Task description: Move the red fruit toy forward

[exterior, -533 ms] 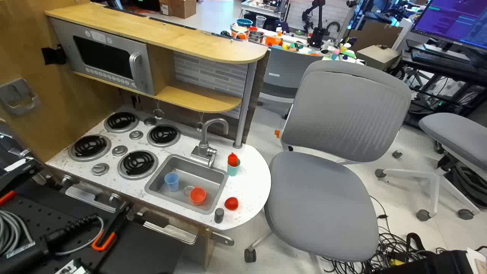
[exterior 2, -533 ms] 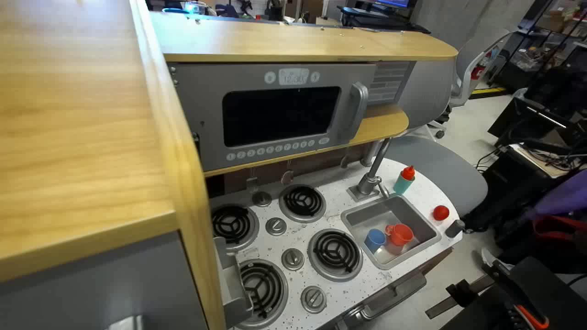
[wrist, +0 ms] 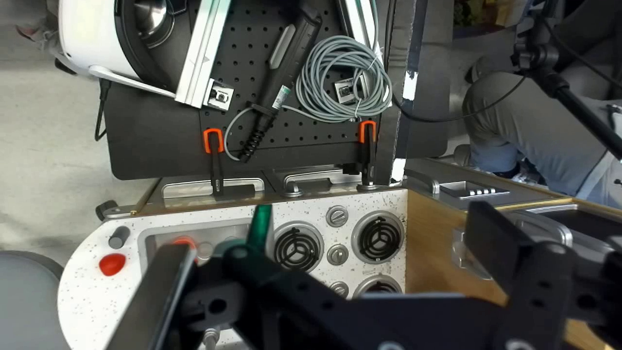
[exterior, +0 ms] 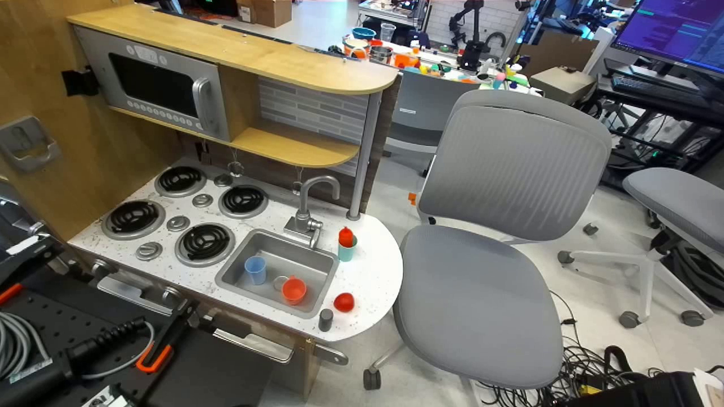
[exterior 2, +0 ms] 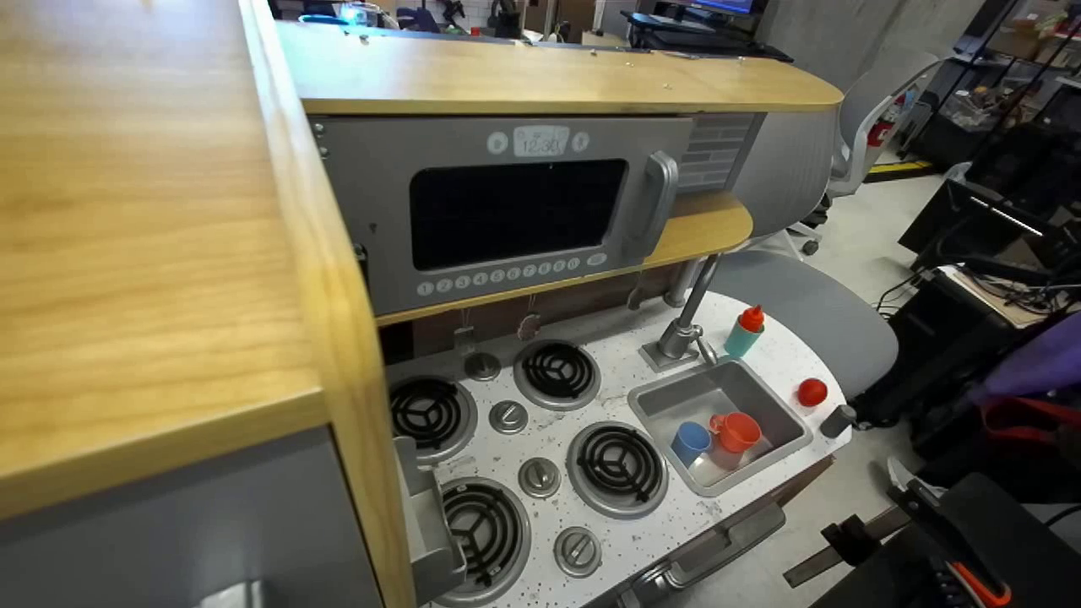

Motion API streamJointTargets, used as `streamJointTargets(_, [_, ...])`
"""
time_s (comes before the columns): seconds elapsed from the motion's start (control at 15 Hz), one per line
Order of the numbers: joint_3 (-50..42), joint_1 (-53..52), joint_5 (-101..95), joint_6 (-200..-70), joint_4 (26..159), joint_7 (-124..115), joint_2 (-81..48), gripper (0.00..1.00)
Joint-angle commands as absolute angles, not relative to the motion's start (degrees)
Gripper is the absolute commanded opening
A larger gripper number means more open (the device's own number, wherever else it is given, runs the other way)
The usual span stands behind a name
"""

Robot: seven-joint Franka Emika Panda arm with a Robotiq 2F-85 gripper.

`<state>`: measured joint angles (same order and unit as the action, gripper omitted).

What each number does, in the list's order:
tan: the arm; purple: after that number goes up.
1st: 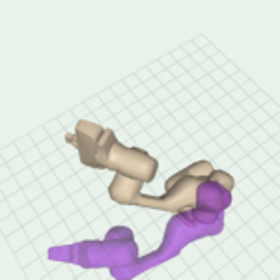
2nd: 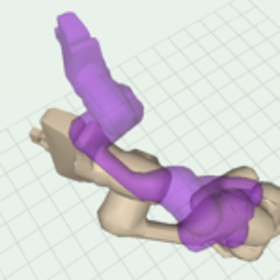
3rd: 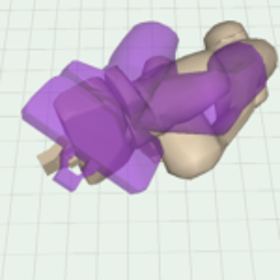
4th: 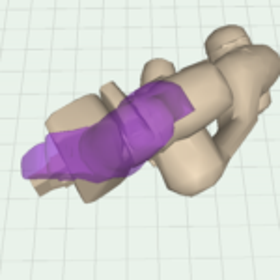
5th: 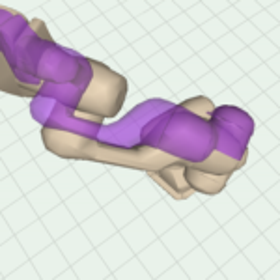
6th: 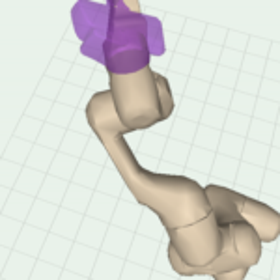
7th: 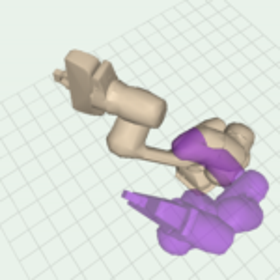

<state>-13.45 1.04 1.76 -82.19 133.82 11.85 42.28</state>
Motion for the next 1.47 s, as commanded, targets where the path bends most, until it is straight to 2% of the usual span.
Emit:
streamJointTargets(0.0, [-12.6,2.3,2.3,-82.0,133.7,12.6,42.0,1.0])
streamJointTargets(1.4, [-12.2,2.9,2.5,-84.7,134.2,11.7,42.5,1.0])
